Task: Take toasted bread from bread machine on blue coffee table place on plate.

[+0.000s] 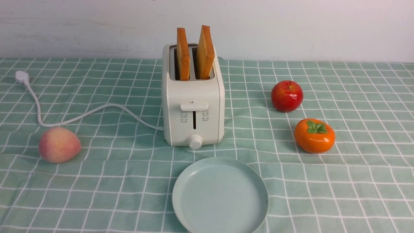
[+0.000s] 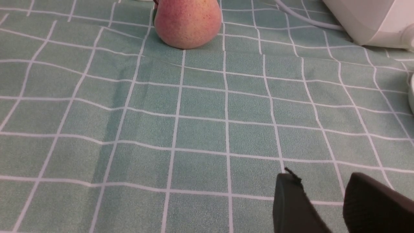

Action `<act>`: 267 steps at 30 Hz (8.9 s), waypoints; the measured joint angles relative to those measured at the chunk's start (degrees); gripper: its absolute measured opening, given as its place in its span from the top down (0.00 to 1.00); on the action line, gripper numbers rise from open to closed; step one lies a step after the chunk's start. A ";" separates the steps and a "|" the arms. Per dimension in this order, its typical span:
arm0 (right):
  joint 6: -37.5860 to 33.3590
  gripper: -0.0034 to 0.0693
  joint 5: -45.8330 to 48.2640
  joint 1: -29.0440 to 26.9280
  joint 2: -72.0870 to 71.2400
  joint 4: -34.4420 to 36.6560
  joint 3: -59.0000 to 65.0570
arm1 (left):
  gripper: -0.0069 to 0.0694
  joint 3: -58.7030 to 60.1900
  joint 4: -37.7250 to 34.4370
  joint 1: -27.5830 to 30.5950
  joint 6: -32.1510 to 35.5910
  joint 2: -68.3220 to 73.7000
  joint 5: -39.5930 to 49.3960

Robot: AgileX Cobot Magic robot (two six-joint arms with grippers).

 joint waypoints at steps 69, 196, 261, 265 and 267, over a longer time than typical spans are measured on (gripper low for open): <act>11.54 0.62 2.15 0.20 49.06 10.49 -57.01 | 0.60 -50.16 -8.44 0.00 -20.52 40.15 7.30; -15.41 0.22 43.51 24.19 68.92 21.26 -71.58 | 0.12 -113.40 16.93 -23.45 -25.51 105.86 27.13; -15.46 0.29 40.27 24.19 68.86 20.08 -71.58 | 0.26 -60.66 -30.67 -21.99 11.46 91.29 2.50; -14.41 0.44 39.09 24.19 68.86 17.18 -71.28 | 0.08 -64.34 -18.99 -19.21 6.04 86.20 9.64; -9.99 0.62 38.69 24.19 68.52 11.80 -69.94 | 0.05 -69.09 -11.96 -16.65 1.85 80.93 19.35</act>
